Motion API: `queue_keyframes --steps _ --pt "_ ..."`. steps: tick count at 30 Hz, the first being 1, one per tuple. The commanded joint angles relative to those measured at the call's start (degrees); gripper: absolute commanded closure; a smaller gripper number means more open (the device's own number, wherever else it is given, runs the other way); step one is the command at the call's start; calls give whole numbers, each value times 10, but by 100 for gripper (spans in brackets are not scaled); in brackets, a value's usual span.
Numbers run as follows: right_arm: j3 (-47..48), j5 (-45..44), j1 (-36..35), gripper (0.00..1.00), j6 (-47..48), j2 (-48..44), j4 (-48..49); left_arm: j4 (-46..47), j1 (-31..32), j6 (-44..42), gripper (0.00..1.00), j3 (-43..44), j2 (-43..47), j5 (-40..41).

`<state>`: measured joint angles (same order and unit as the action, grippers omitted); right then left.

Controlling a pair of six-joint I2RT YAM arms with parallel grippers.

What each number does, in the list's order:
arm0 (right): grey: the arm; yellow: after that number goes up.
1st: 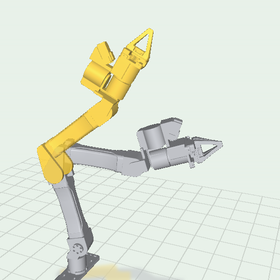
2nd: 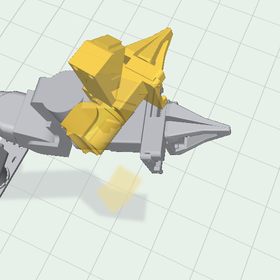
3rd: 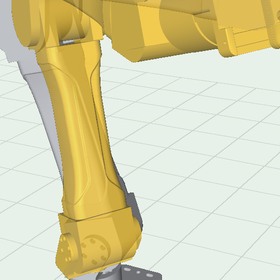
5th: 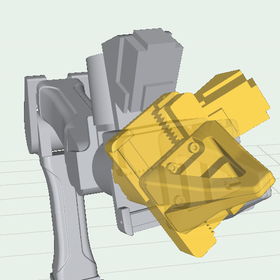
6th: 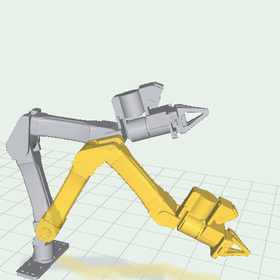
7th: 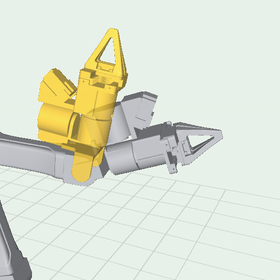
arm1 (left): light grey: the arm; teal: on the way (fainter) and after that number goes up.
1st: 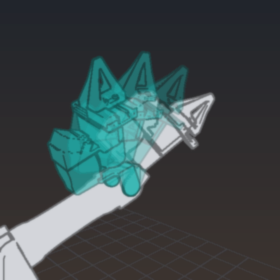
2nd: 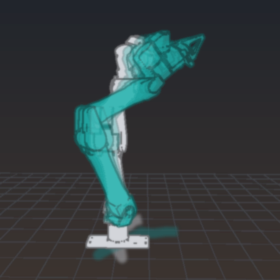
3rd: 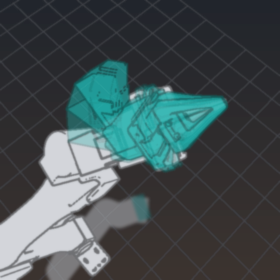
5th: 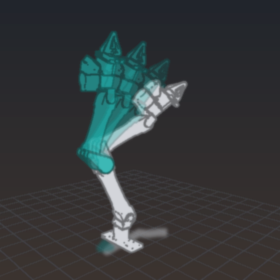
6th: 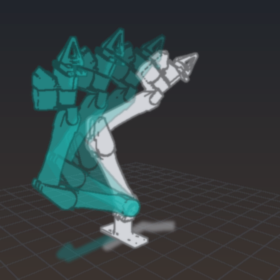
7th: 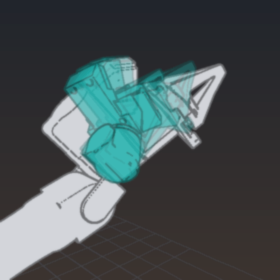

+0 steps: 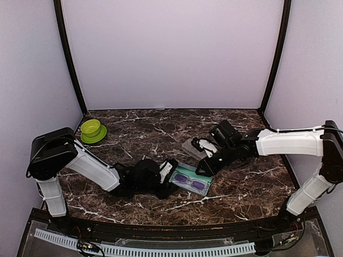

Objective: Organize the sunglasses
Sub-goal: Close the case with sunglasses at the center of the board.

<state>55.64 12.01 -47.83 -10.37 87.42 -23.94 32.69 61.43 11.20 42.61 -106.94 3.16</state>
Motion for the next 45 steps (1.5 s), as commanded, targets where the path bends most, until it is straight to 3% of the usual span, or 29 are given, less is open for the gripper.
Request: queue_keyframes --steps 1,18,33,41,45 --pt "-17 6 -18 66 -20 -15 25 4 13 20 42 -4 -15 13" --pt "-8 -66 -80 71 -37 8 22 -12 21 41 46 1 -18 38" --pt "-17 -70 -110 72 -67 35 57 -33 23 55 47 9 -17 45" --pt "-18 -71 -113 72 -69 46 57 -39 24 63 47 0 -7 50" --pt "-18 -92 -113 66 -66 27 45 -51 26 68 47 -7 4 52"
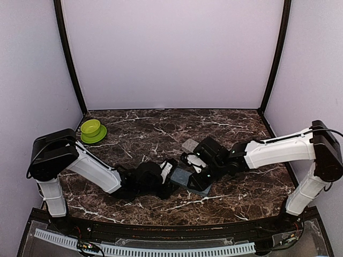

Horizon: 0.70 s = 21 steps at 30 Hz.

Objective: Organize the sunglasses
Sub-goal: Close the case with sunglasses at the center of the board, then move the case with the sunglasses to the center of the board.

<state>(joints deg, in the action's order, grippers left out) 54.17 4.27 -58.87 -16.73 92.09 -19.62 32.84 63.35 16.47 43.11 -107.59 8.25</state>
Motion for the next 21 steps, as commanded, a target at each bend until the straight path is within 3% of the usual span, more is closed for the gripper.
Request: queue_keyframes --steps 1,6,11,16,21 --pt "-4 -22 -3 63 -2 -30 -2 -56 7 16 47 -16 17 1" --pt "-11 -59 0 42 -3 -68 -21 -82 9 16 41 -35 49 -1" --pt "-33 -71 10 29 -31 -77 -39 -113 10 10 31 -50 84 -8" --pt "-61 -55 11 2 -70 -81 -43 -127 9 9 22 -59 121 4" --pt "-84 -60 10 0 -105 -87 -42 -155 9 -1 19 -45 143 37"
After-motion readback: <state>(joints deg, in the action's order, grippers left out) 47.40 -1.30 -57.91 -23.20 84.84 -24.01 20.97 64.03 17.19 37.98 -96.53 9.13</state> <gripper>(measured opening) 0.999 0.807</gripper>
